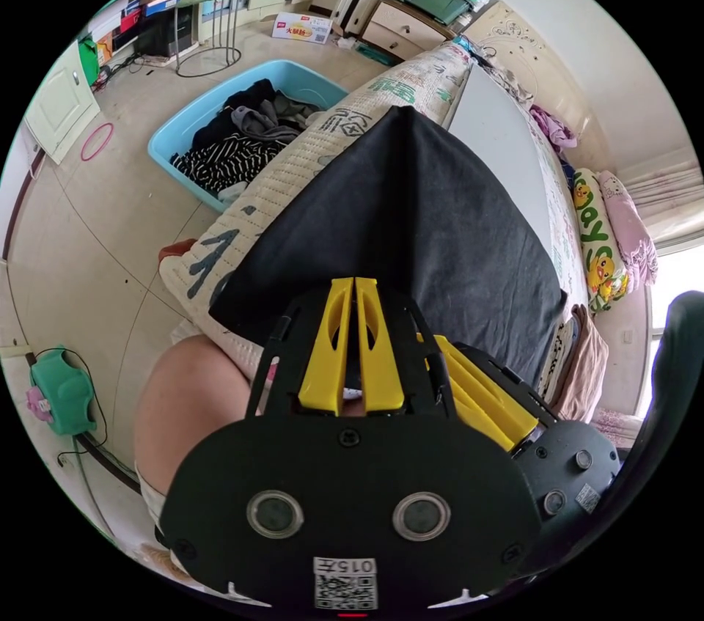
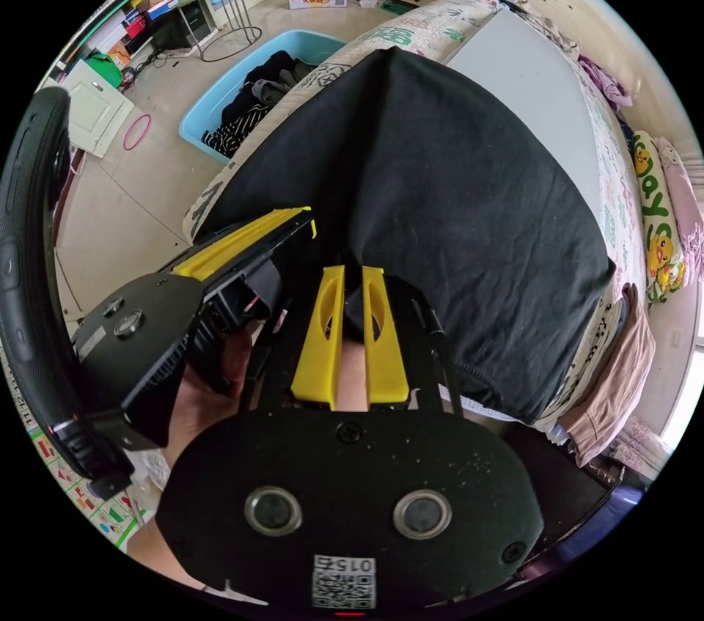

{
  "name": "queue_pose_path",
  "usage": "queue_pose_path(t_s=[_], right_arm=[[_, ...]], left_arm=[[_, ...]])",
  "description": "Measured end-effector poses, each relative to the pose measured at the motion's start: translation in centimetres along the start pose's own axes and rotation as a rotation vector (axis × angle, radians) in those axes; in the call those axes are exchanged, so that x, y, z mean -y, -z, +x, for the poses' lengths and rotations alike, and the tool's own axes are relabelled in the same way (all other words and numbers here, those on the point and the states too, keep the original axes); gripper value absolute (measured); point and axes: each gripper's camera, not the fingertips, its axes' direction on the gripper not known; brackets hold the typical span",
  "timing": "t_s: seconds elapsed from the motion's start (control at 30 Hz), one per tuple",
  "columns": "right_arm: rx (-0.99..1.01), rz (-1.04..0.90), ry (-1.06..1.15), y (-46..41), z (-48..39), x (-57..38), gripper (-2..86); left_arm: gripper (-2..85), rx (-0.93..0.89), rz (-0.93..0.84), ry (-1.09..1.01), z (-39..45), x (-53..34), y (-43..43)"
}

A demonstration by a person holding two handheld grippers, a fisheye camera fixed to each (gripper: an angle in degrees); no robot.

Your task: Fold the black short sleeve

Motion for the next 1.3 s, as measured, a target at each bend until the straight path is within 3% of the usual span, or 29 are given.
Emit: queue_pose_path(t_s=[1.3], right_arm=[[-0.049,0.003,0.035,1.5,-5.4,4.9,4.8]], left_arm=[[-0.9,-0.038,-0.017,0.003,-2.5,2.2,-2.3]])
